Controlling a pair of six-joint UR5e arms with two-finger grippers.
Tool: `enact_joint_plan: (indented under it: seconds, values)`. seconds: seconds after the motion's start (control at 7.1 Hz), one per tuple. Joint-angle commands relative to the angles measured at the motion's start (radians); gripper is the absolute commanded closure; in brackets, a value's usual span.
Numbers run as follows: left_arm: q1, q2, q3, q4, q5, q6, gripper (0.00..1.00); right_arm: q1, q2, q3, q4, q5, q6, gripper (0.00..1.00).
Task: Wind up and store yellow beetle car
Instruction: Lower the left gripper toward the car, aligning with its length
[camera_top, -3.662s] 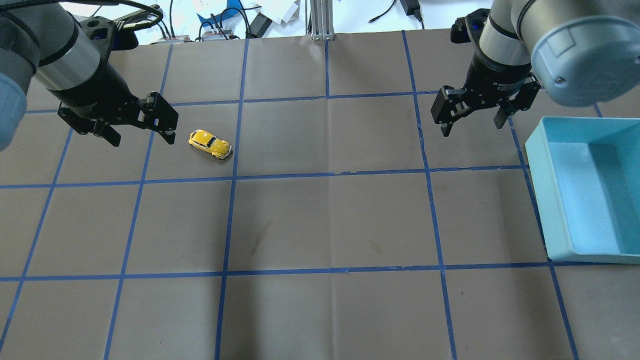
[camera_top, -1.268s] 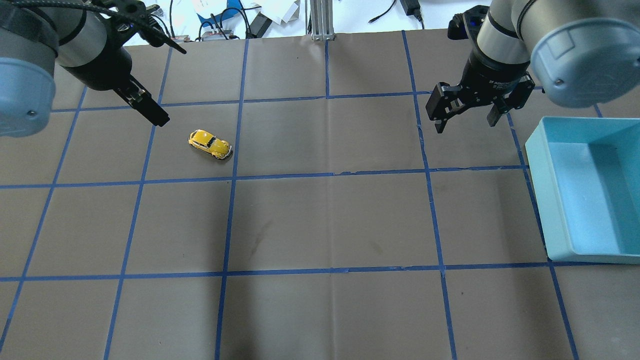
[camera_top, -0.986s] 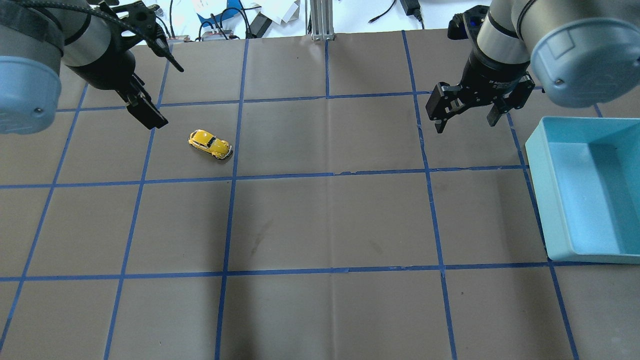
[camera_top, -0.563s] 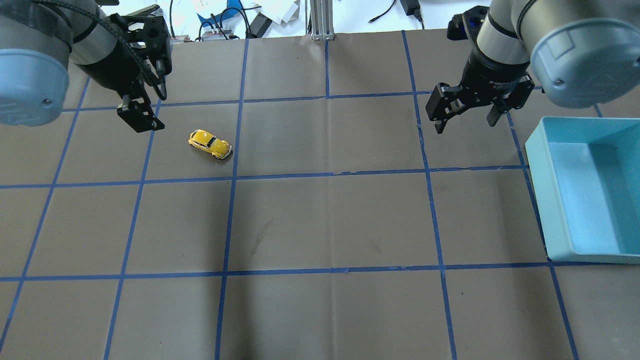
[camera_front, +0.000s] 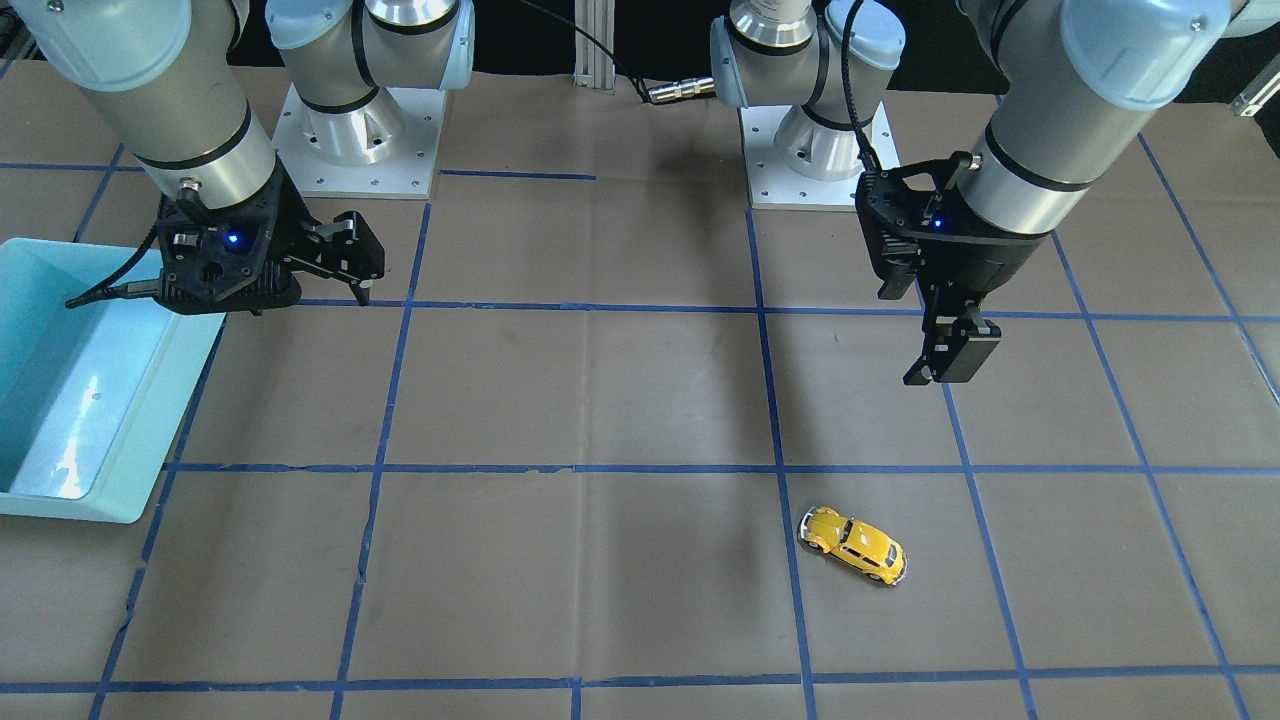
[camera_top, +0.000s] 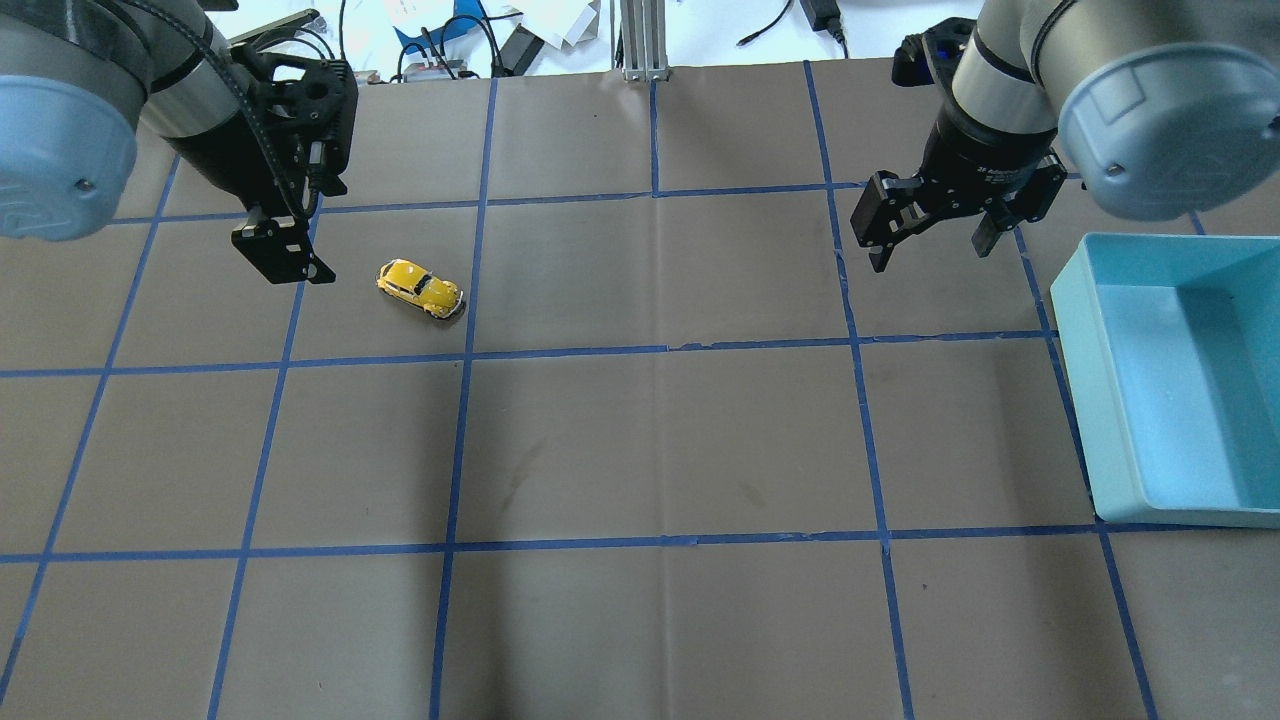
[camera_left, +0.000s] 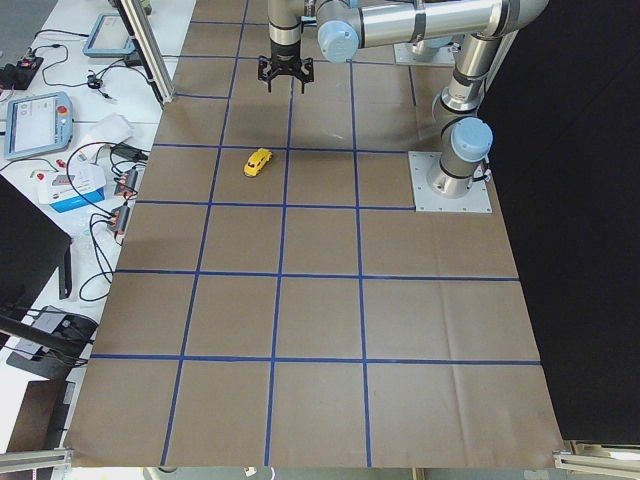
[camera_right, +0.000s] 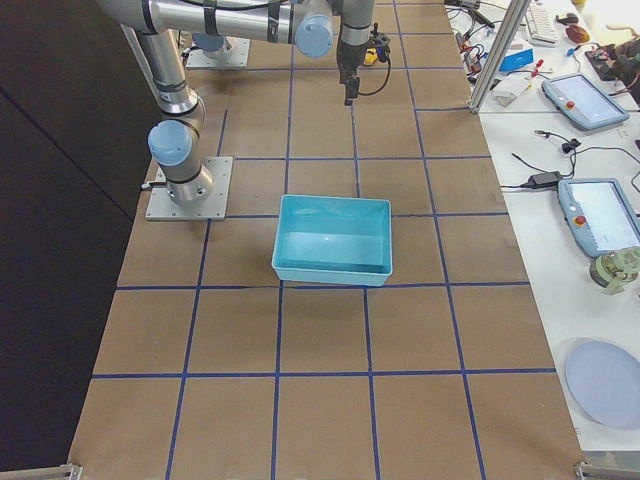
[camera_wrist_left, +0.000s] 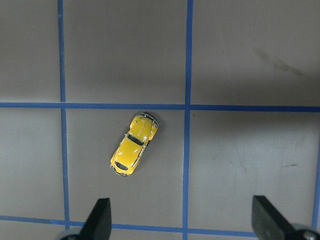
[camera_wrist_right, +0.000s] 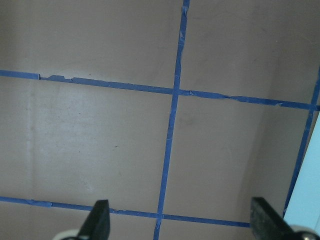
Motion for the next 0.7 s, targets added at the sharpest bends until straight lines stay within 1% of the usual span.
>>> enact_joint_plan:
  seconds: [0.0,0.28,0.42,0.56]
  values:
    - [0.0,-0.072,0.069,-0.006,0.012,0.181,0.0,0.0,0.0,0.0,0.0,-0.001,0.0,0.0]
    - [0.0,-0.156,0.14,-0.006,0.014,0.321,0.0,0.0,0.0,0.0,0.0,-0.001,-0.001,0.0]
    - [0.0,-0.187,0.141,-0.004,0.009,0.355,0.0,0.0,0.0,0.0,0.0,-0.001,-0.001,0.0]
    - [0.0,-0.205,0.131,0.008,0.009,0.351,0.0,0.0,0.0,0.0,0.0,-0.001,-0.003,0.0]
